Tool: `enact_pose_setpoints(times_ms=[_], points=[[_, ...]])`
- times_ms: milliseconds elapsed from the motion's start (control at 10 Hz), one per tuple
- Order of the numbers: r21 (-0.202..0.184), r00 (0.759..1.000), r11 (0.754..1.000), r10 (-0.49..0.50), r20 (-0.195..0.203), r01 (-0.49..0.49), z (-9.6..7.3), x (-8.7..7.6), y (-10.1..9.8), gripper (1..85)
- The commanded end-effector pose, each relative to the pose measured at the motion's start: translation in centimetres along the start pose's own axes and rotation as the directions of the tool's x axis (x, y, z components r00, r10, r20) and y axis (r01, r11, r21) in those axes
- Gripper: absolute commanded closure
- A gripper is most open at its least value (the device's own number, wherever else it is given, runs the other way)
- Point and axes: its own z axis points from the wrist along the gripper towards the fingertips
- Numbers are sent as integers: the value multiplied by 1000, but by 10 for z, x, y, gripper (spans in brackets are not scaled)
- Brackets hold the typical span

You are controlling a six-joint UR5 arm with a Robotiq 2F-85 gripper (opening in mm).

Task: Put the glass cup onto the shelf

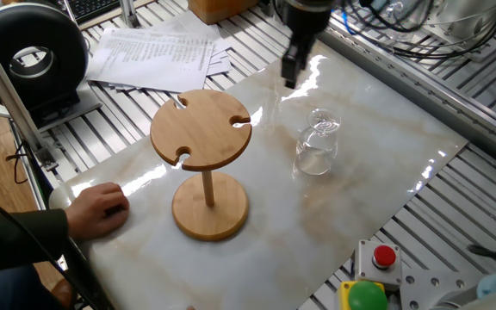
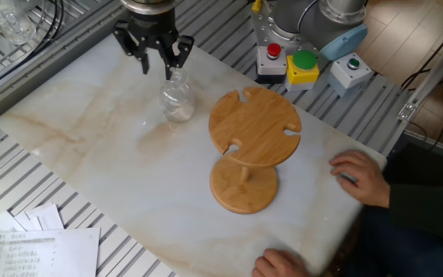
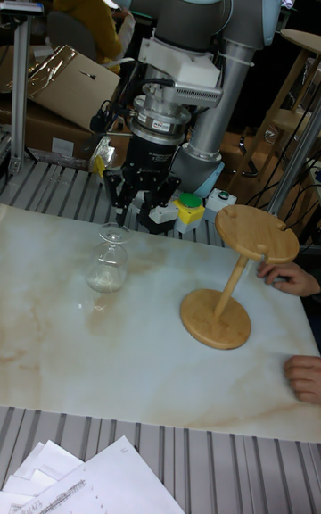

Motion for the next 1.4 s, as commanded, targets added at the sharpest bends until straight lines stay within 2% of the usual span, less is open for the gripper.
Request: enact_pose_setpoints(times_ms=[0,200,400,600,800,900,1000,1100,1200,1300], points=[[-9,1000,1000,22,-16,-22,-3,3,0,447],[-12,999,999,34,21,-33,-5,-11,1,397],[-37,997,997,75,25,-74,-5,-12,7,357],[-63,994,993,103,31,-101,-5,-15,13,353],[-98,995,991,97,24,-94,-6,-14,22,353],[-94,997,993,71,17,-70,-6,-11,22,337],[-84,1000,996,26,15,-25,-5,-7,19,253],[-57,999,997,-48,1,48,-2,13,10,43],[-46,997,996,-77,-18,76,5,28,7,7],[-50,997,996,-74,-16,73,11,34,9,7]])
